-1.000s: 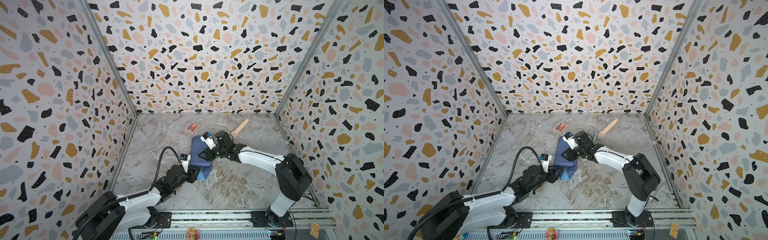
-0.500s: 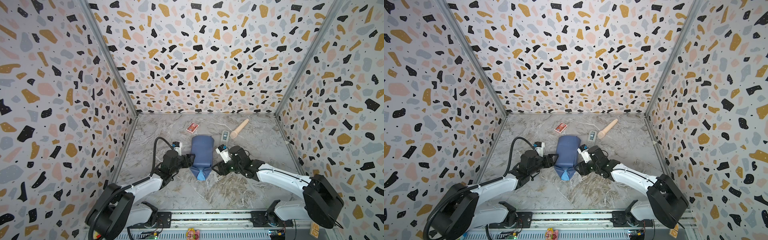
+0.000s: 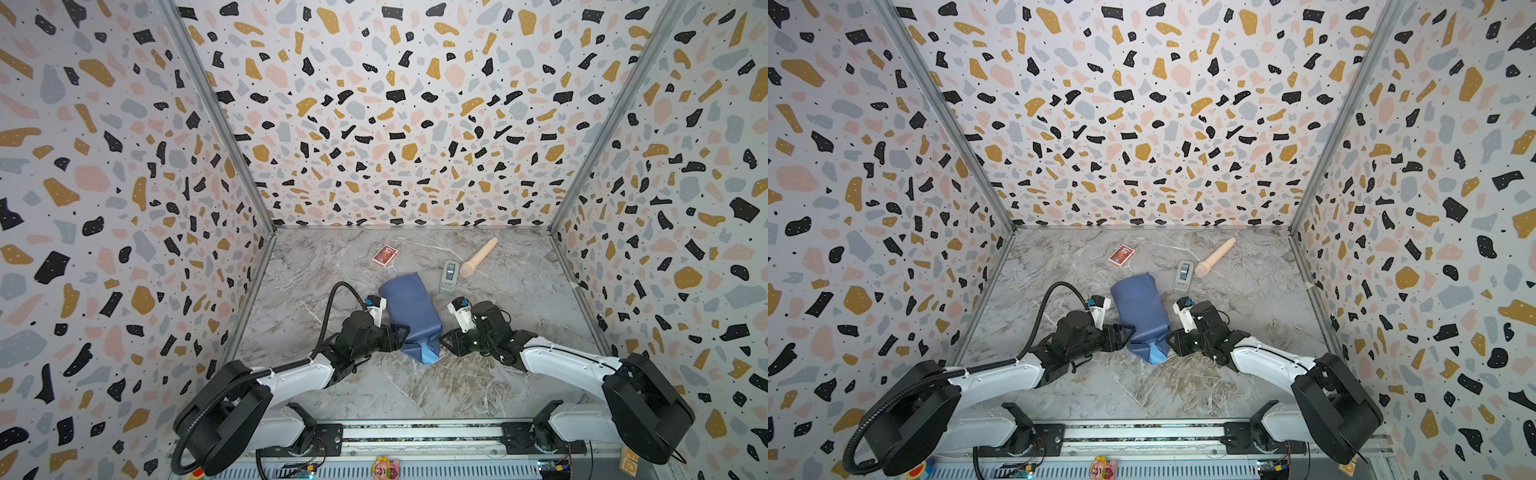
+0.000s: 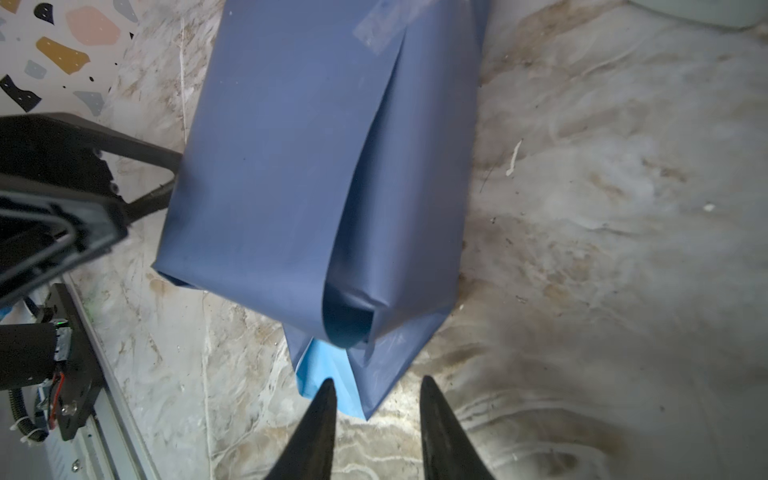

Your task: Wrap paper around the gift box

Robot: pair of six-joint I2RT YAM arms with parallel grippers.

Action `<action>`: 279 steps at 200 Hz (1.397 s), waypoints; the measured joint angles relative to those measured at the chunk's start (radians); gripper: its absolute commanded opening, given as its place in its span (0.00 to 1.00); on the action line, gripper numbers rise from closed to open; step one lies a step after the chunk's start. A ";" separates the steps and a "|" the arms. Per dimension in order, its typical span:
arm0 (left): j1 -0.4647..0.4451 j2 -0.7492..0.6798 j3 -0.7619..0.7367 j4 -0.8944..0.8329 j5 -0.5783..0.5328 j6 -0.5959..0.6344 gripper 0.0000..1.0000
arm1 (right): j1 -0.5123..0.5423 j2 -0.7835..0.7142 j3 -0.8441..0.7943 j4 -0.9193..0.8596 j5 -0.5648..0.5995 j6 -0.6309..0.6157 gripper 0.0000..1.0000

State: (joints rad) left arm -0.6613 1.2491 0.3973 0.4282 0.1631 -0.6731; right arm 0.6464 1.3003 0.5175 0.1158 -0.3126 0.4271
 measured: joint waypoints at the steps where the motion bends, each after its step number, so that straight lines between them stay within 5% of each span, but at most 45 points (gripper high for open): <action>1: 0.000 -0.002 0.001 -0.004 -0.005 0.002 0.70 | 0.000 0.000 -0.002 0.002 0.000 0.000 0.31; 45: -0.020 -0.062 0.128 -0.128 -0.132 0.092 0.60 | 0.026 -0.002 -0.085 0.144 0.043 0.080 0.23; 106: -0.099 0.166 0.312 -0.113 -0.115 0.171 0.41 | 0.092 0.109 -0.130 0.334 0.085 0.175 0.18; 159: -0.099 0.284 0.315 -0.106 -0.089 0.194 0.37 | 0.120 0.205 -0.130 0.452 0.105 0.216 0.15; 279: -0.099 0.303 0.315 -0.068 -0.075 0.216 0.35 | 0.181 0.329 -0.132 0.667 0.221 0.278 0.12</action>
State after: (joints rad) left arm -0.7605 1.5520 0.7128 0.3603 0.0883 -0.4576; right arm 0.8272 1.6295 0.3851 0.7830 -0.0914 0.7055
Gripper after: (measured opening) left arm 0.353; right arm 0.128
